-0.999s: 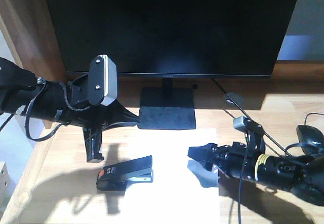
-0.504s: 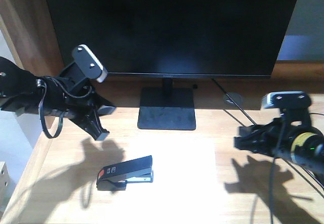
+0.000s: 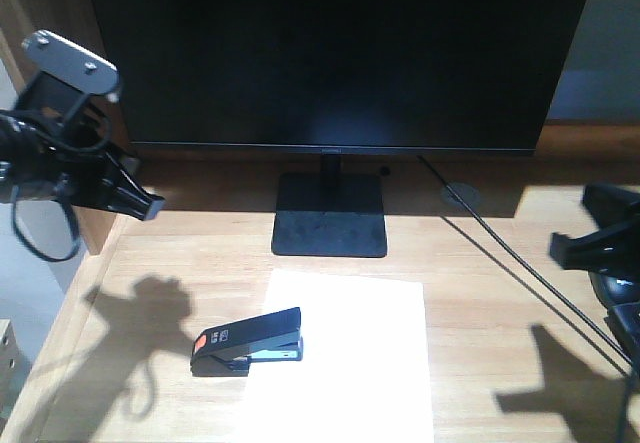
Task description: Grab stapler and paper to desk for stapling
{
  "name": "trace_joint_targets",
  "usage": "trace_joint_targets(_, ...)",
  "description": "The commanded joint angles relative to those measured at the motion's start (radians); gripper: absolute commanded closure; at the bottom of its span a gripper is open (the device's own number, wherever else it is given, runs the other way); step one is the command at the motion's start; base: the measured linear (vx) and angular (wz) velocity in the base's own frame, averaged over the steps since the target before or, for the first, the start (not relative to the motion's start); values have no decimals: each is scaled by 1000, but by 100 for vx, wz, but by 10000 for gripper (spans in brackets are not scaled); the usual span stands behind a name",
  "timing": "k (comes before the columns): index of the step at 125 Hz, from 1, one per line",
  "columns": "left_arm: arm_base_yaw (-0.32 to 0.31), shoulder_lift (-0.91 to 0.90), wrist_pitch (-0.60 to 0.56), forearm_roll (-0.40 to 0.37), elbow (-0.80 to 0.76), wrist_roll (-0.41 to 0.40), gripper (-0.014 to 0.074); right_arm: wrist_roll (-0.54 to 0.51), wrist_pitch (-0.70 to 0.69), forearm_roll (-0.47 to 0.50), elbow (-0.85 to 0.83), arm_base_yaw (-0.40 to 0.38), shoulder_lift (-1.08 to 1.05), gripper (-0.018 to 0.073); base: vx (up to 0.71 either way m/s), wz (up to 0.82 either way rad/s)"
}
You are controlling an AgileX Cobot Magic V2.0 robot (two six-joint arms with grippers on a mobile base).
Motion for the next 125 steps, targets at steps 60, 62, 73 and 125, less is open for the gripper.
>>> trace_joint_targets(60, -1, -504, -411, 26, 381, -24, 603, -15, -3, -11, 139, 1, -456, 569, 0, 0)
trace_joint_targets(62, -1, -517, -414, 26, 391, -24, 603, -15, -3, -11, 146, 1, -466, 569, 0, 0)
trace_joint_targets(73, -1, -615, -409, 26, 454, -24, 603, -15, -2, -11, 190, 1, -530, 569, 0, 0)
trace_joint_targets(125, -1, -977, -301, 26, 594, -24, 603, -13, 1, -11, 238, 1, -611, 569, 0, 0)
